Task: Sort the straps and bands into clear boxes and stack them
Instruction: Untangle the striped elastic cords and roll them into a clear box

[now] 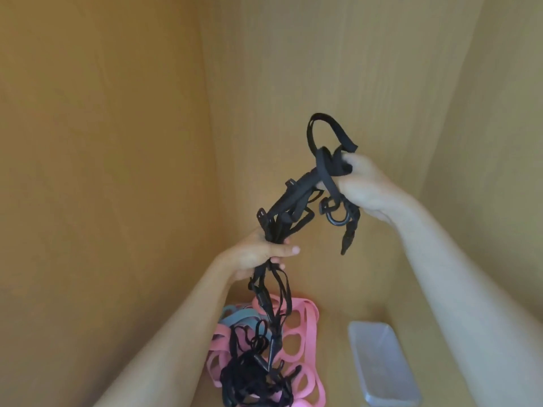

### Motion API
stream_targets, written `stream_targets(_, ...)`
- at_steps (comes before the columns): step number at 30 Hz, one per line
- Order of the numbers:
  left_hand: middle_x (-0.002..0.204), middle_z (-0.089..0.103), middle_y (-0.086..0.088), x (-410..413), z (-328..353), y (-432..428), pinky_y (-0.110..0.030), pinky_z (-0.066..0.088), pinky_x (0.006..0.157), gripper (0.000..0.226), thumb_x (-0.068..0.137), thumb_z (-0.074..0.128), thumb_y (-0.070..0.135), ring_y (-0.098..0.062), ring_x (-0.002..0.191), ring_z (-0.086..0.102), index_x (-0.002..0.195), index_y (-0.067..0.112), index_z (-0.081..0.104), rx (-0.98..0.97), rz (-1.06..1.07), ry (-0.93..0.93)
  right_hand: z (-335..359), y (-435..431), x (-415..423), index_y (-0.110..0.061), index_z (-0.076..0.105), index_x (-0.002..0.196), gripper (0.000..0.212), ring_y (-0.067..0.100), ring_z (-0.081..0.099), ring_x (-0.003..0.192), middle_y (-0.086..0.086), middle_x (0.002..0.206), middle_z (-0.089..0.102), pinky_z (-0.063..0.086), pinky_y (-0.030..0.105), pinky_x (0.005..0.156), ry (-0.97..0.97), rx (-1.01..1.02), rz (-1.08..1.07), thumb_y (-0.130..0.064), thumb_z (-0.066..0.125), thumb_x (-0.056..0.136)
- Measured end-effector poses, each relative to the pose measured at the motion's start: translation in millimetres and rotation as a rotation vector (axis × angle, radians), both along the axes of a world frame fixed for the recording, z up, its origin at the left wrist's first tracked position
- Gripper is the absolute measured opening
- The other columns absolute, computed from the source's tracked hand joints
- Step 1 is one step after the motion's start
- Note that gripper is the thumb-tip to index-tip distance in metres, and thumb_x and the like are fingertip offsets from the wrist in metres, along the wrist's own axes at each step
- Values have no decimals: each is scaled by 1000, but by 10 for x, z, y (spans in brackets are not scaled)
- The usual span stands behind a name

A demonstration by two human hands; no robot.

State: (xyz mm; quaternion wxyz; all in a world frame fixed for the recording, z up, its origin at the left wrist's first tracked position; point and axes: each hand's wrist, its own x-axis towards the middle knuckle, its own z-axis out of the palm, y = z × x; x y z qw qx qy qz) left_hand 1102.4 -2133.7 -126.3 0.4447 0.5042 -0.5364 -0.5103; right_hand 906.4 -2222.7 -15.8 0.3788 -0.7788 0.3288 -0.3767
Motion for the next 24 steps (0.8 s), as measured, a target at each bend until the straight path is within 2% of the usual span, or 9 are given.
stream_targets(5, 62, 36, 5, 2, 85, -26, -26, 46, 61, 26, 94, 68, 18, -11, 55, 35, 69, 24, 66, -54, 111, 365, -386, -28, -47, -21, 68, 108, 24, 17, 70, 90, 0, 97, 75, 58, 41, 84, 74, 211, 11, -10, 74, 87)
stream_targets(10, 69, 52, -2, -144, 199, -137, -29, 50, 68, 26, 95, 68, 38, -16, 61, 51, 83, 15, 62, -49, 148, 448, -761, 221, 167, -23, 63, 104, 22, 25, 71, 96, 6, 99, 74, 57, 40, 87, 89, 295, 80, -8, 68, 89)
stream_targets(12, 96, 73, -8, -201, 180, -169, -36, 53, 87, 37, 93, 68, 46, -22, 87, 71, 103, 11, 70, -7, 101, 475, -846, 331, 252, -15, 63, 103, 18, 30, 69, 92, 14, 97, 72, 56, 40, 81, 86, 252, 80, -8, 63, 87)
stream_targets(13, 113, 74, -10, -230, 159, -178, -41, 51, 96, 44, 92, 68, 48, -25, 103, 72, 115, 11, 70, 10, 77, 462, -877, 371, 288, -10, 62, 100, 16, 32, 66, 85, 19, 93, 68, 54, 41, 75, 94, 189, 82, -7, 60, 84)
stream_targets(15, 125, 70, -13, -287, 120, -191, -44, 49, 103, 54, 88, 73, 48, -26, 116, 68, 124, 9, 67, 15, 67, 414, -938, 417, 353, -13, 60, 100, 24, 28, 58, 86, 16, 94, 59, 49, 40, 72, 179, 46, 87, -9, 52, 78)
stream_targets(17, 124, 70, -17, -317, 86, -197, -46, 50, 103, 58, 83, 78, 42, -29, 115, 68, 126, 5, 66, 23, 111, 420, -978, 424, 379, -17, 53, 120, 42, 26, 59, 96, 11, 112, 51, 54, 36, 77, 277, -16, 46, -11, 51, 78)
stream_targets(19, 121, 70, -19, -320, 53, -209, -46, 52, 101, 52, 87, 77, 36, -31, 113, 69, 125, 3, 66, 33, 146, 447, -1019, 416, 360, -15, 38, 125, 48, 22, 59, 92, 7, 118, 44, 52, 24, 65, 274, 13, -11, -10, 55, 80)
stream_targets(21, 116, 72, -21, -316, 22, -236, -42, 57, 91, 42, 92, 72, 29, -31, 106, 71, 122, 0, 67, 20, 211, 451, -1075, 400, 318, -17, 31, 119, 49, 15, 61, 88, 9, 116, 48, 48, 17, 55, 180, 76, -39, -10, 64, 84)
stream_targets(24, 104, 72, -17, -316, 17, -285, -42, 58, 84, 29, 96, 58, 20, -27, 87, 73, 111, -4, 65, 7, 275, 456, -1198, 397, 222, -16, 33, 125, 56, 4, 68, 83, 6, 107, 61, 55, 22, 63, -108, 254, 4, -7, 67, 81)
